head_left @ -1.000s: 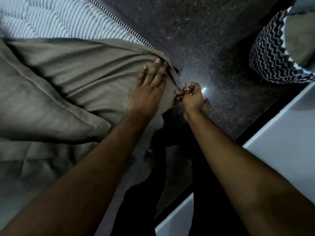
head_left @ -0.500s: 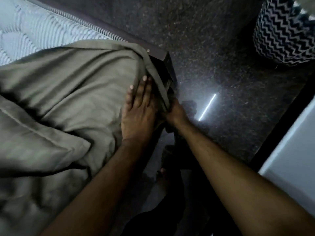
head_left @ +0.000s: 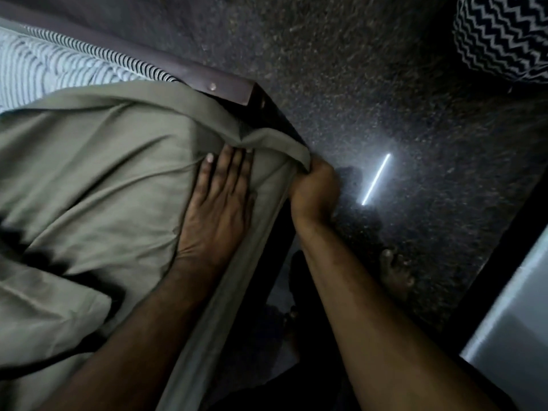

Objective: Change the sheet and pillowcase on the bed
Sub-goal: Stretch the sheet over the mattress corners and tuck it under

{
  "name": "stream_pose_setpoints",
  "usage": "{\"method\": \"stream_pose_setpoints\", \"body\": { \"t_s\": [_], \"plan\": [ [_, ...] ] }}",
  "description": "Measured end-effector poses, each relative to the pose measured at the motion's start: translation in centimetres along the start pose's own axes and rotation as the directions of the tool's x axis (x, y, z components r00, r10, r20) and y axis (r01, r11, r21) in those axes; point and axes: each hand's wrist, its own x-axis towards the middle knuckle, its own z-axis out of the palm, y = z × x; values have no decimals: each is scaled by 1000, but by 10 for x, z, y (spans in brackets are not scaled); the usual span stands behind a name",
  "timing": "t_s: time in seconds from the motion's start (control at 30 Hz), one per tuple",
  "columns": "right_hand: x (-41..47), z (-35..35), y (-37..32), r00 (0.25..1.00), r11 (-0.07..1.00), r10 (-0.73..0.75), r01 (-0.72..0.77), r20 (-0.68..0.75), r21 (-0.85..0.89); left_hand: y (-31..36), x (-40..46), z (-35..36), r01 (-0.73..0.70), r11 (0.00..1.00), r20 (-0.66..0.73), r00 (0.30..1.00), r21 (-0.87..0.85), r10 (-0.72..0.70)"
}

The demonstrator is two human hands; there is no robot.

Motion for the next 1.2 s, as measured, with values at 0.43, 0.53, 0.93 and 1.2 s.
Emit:
{"method": "stream_pose_setpoints", "body": {
  "t_s": [0.43, 0.53, 0.93, 1.2],
  "plan": [
    [29, 34, 4, 892, 860, -432, 452, 133, -238, 14, 19, 25, 25, 992, -154, 988, 123, -6],
    [42, 34, 8, 715, 646, -672, 693, 193, -321, 20, 21, 34, 79, 992, -226, 972, 98, -55],
    [88, -36, 44, 502, 479, -844, 864, 189, -155, 42, 20, 53, 218, 967, -402, 904, 135, -148],
    [31, -23, 37, -313, -513, -749, 831, 584, -213, 42, 14, 48, 56, 955, -129, 991, 291, -19]
  ]
}}
